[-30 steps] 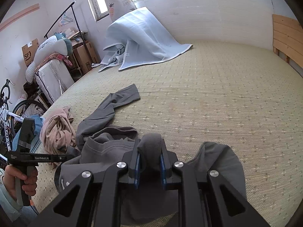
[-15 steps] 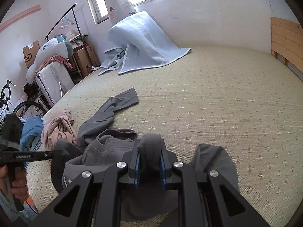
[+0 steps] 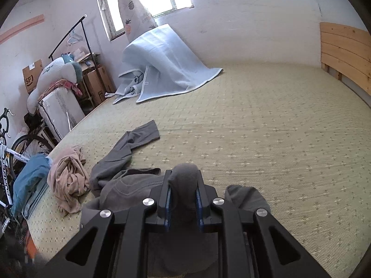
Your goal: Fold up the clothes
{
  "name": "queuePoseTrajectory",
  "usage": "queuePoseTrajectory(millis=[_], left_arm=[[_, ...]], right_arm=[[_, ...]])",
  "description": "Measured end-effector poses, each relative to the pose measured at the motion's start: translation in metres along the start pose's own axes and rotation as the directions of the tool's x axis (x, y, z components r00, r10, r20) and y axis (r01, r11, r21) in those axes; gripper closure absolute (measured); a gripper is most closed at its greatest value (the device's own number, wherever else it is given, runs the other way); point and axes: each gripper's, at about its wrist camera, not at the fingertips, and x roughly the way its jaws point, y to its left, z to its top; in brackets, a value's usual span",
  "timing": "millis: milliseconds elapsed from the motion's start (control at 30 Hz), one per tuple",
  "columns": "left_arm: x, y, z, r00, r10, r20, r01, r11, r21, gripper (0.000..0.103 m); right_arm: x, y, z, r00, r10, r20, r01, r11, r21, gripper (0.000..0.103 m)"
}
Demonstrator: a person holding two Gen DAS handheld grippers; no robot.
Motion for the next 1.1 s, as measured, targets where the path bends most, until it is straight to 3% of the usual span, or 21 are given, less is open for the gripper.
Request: queuePoseTrajectory(millis=[67, 200, 333, 467, 500, 567, 767, 933, 1100], left_arm=[[0.005, -0.012, -0.01, 0.997, -0.04, -0.06, 0.043, 0.998, 0.056, 0.101], [0.009, -0.015, -0.014, 0.995, -0.033, -0.091, 0.04, 0.996, 0.077, 0.099], [0.008, -0.015, -0.015, 0.995, -0.036, -0.097, 0.045, 0.995, 0.087, 0.09], [-0.016, -0.008, -0.011, 0.994, -0.11, -0.008, 0.11, 0.992, 0.057, 0.036], [-0.023, -0.005, -0.01, 0.991, -0.132, 0.026, 0.131, 0.99, 0.044, 0.026], [-0.038, 0.003, -0.006, 0.983, -0.161, 0.092, 0.16, 0.987, 0.02, 0.019], [-0.06, 0.026, 0.002, 0.975, -0.106, 0.198, 0.117, 0.992, -0.046, 0.019], [-0.09, 0.043, 0.005, 0.931, -0.069, 0.357, 0.11, 0.989, -0.095, 0.019], [-0.107, 0.062, 0.008, 0.897, -0.006, 0.442, 0.091, 0.981, -0.171, 0.019]], right_arm=[[-0.001, -0.002, 0.0, 1.0, -0.007, 0.002, 0.007, 1.0, 0.007, 0.086], [-0.002, -0.006, 0.0, 1.0, -0.012, 0.003, 0.012, 1.0, 0.015, 0.086], [-0.004, -0.01, 0.0, 1.0, -0.017, 0.004, 0.017, 1.0, 0.024, 0.086], [-0.006, -0.014, 0.001, 1.0, -0.02, 0.012, 0.02, 0.999, 0.035, 0.086], [-0.006, -0.014, 0.002, 1.0, -0.022, 0.015, 0.022, 0.999, 0.038, 0.086], [-0.009, -0.016, 0.004, 0.999, -0.026, 0.034, 0.024, 0.998, 0.051, 0.086], [-0.024, -0.014, 0.01, 0.994, -0.009, 0.107, 0.002, 0.998, 0.067, 0.086], [-0.038, -0.006, 0.013, 0.988, -0.004, 0.158, -0.002, 0.999, 0.037, 0.086], [-0.048, -0.013, 0.014, 0.979, -0.042, 0.201, 0.026, 0.996, 0.082, 0.086]])
